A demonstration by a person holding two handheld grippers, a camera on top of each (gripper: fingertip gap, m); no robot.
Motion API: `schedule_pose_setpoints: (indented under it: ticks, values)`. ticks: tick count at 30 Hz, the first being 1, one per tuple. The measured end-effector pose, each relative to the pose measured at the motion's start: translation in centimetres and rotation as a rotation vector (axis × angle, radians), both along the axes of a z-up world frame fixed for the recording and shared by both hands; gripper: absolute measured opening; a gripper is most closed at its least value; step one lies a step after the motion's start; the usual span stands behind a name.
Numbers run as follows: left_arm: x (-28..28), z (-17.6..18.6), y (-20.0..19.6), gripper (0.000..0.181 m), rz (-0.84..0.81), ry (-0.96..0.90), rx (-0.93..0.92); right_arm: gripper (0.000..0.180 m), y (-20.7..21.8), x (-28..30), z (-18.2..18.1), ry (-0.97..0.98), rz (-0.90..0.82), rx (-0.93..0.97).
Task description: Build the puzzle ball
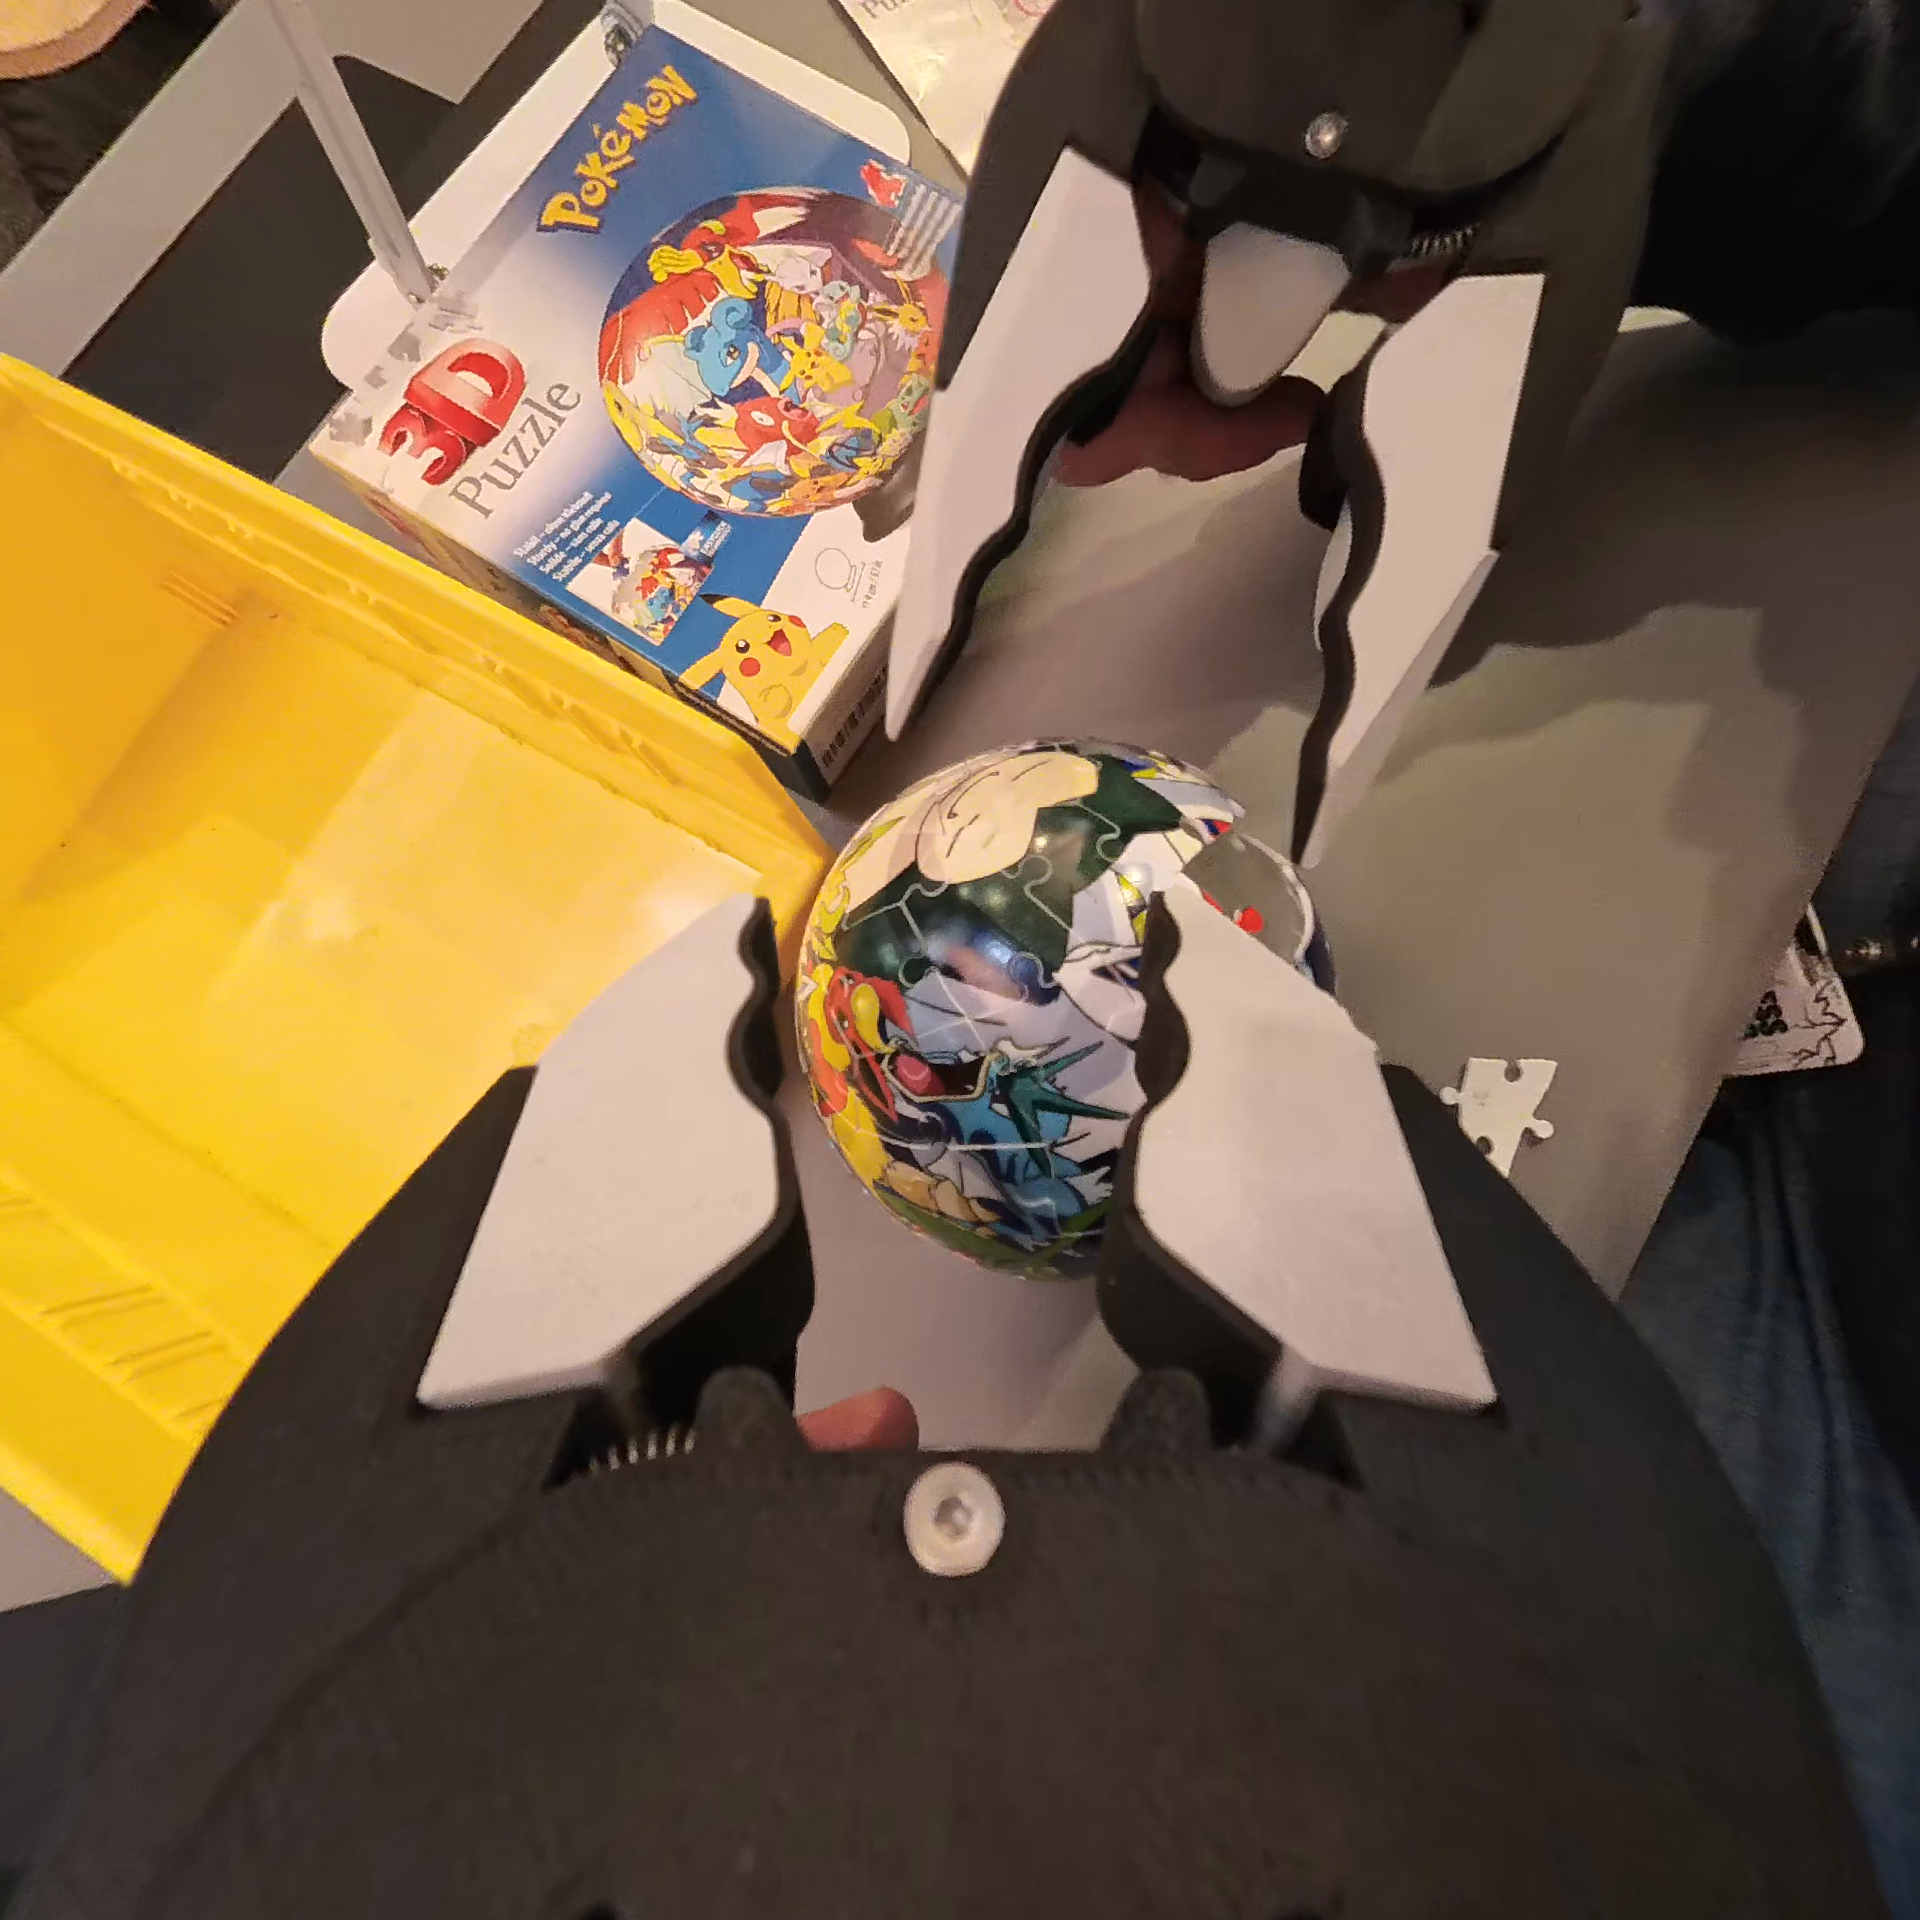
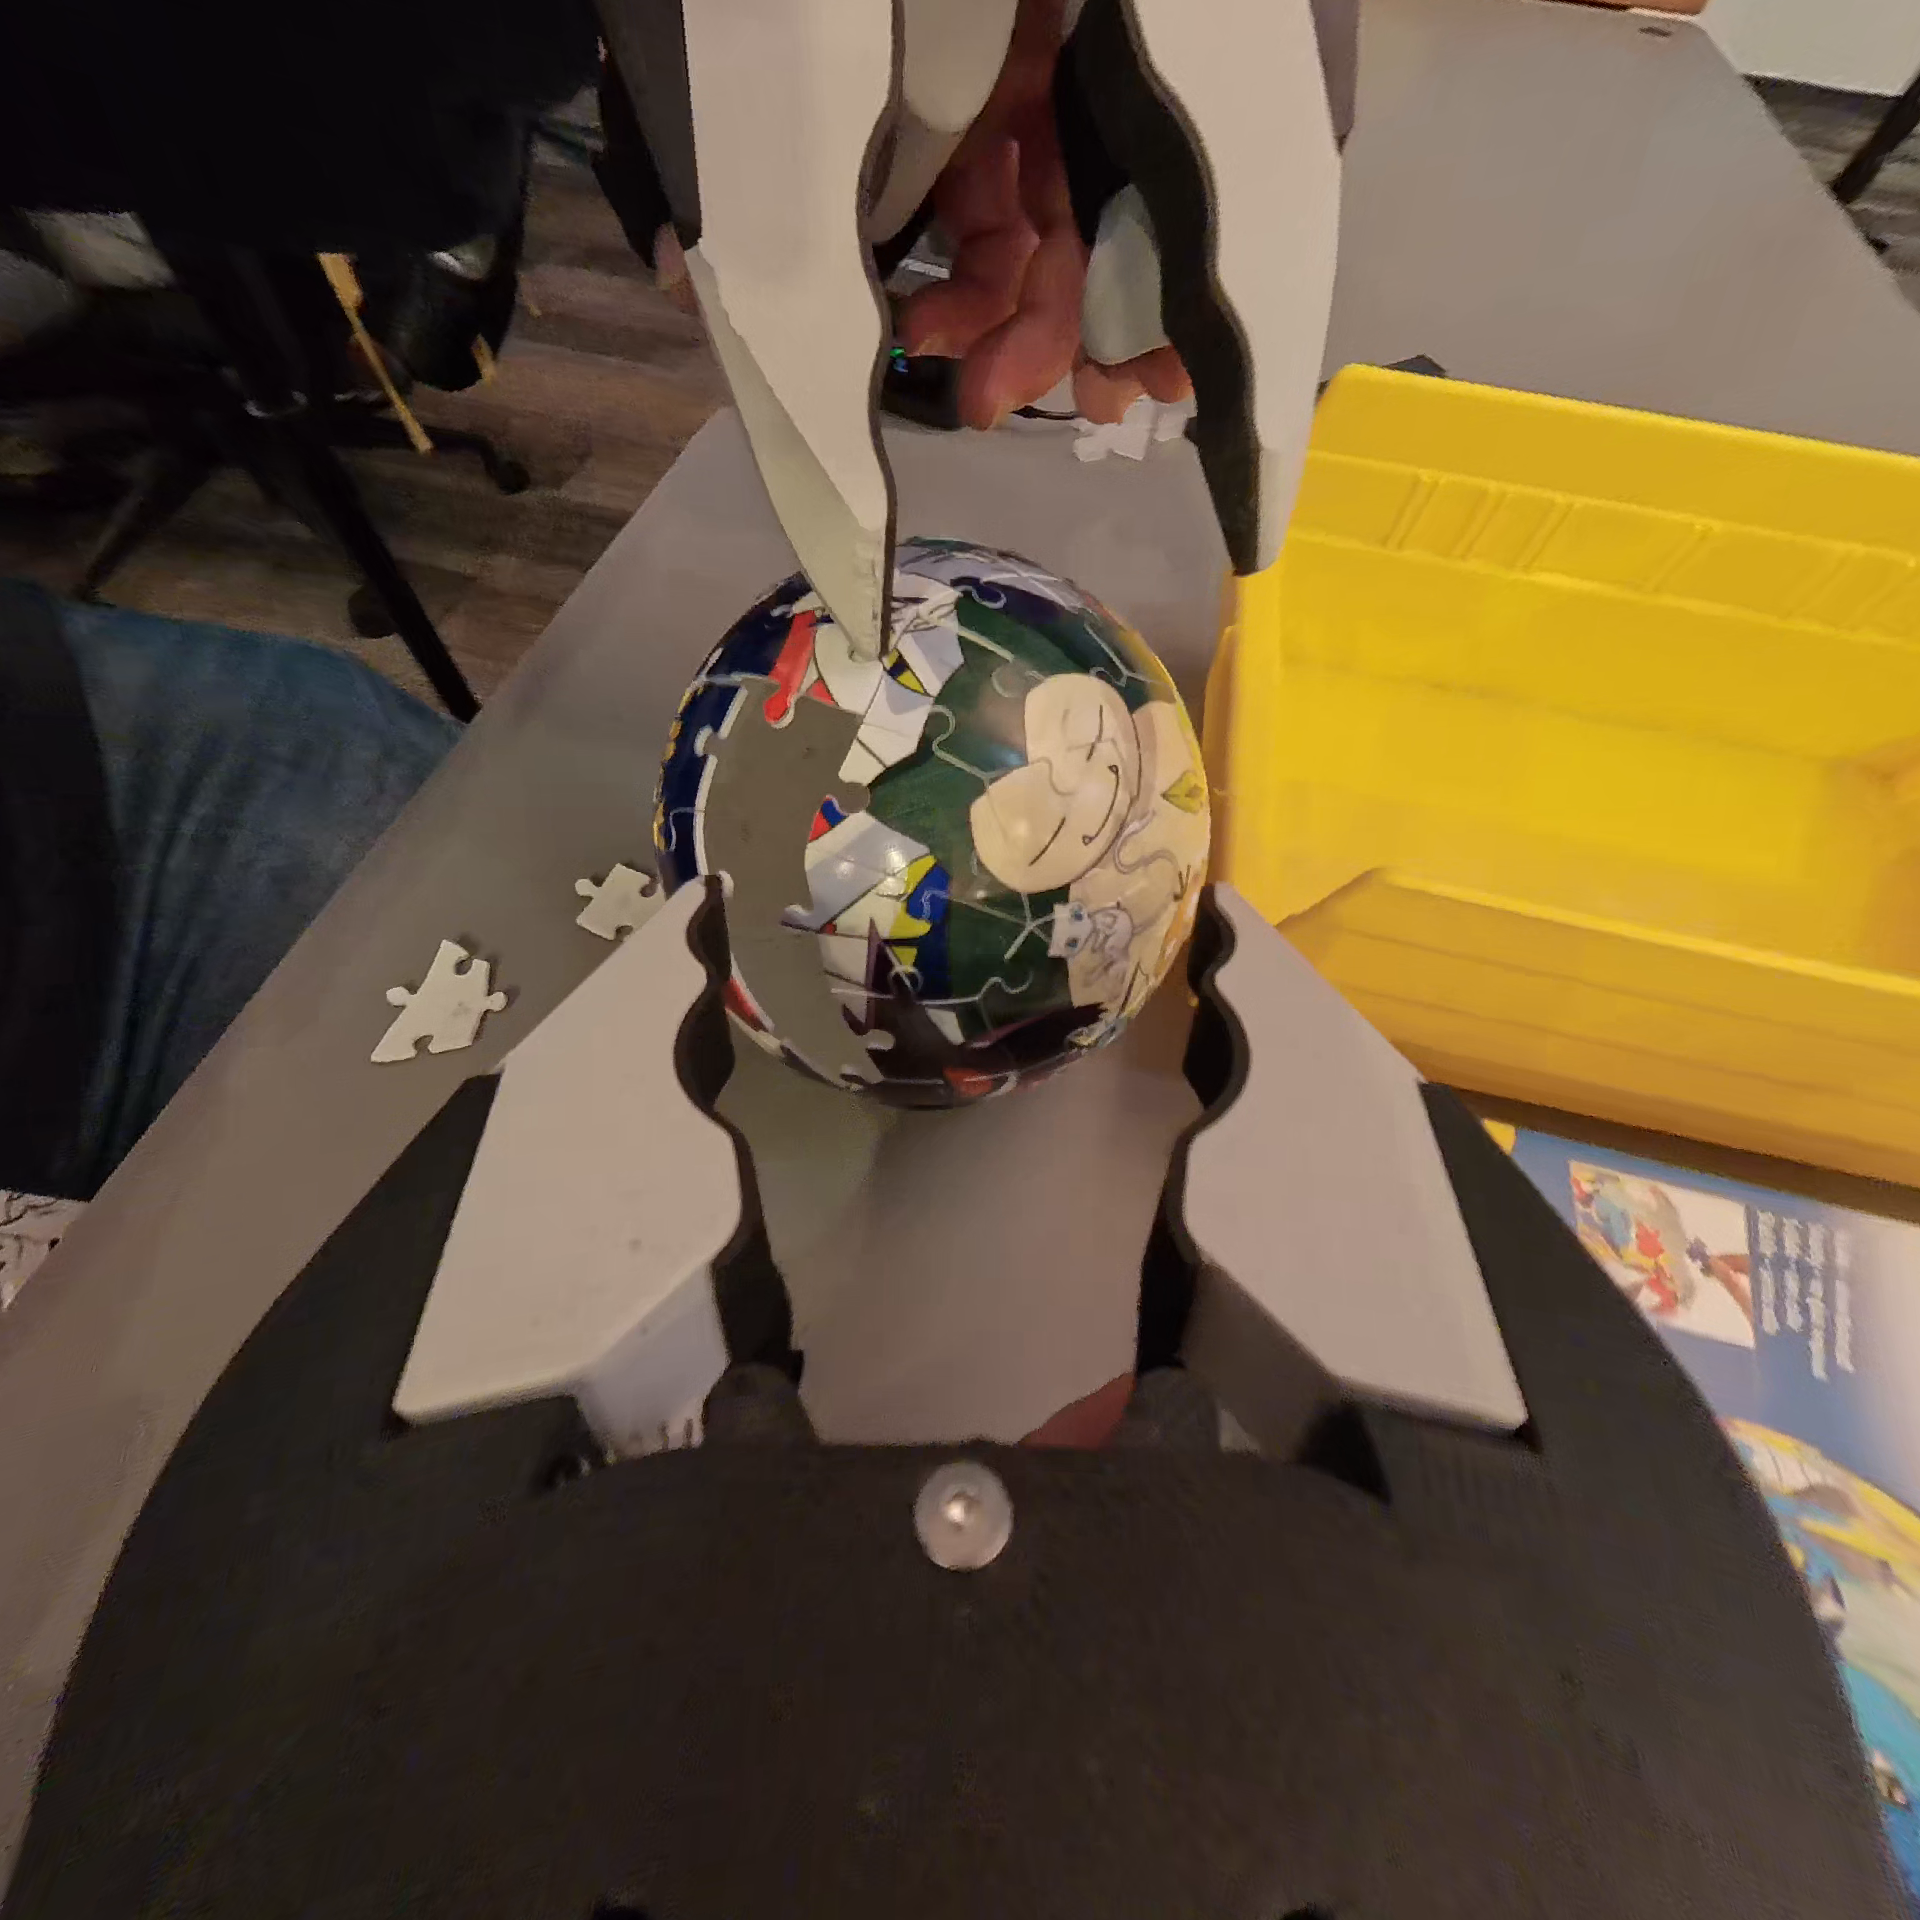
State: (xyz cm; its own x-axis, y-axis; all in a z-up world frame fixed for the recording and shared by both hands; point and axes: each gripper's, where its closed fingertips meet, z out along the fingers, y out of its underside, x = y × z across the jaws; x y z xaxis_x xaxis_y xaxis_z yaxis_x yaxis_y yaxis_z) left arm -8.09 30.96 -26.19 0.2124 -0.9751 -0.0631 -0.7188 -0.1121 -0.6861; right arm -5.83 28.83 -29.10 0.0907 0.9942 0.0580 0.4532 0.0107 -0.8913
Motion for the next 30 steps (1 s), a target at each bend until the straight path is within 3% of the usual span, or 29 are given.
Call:
schedule_pose_setpoints:
  ticks: [8, 16, 30]
  values:
    - [-0.7, -0.3, 0.1, 0.065, 0.057, -0.023, -0.042, 0.069, 0.5, -0.7, 0.0, 0.035, 0.033, -0.043]
    - [-1.0, -0.2, 0.1, 0.068, 0.040, -0.010, -0.031, 0.063, 0.5, -0.7, 0.2, 0.054, -0.017, -0.078]
    - [-3.2, 0.0, 0.1, 0.063, 0.181, -0.078, -0.045, 0.068, -1.3, -0.4, -0.3, 0.058, -0.180, -0.107]
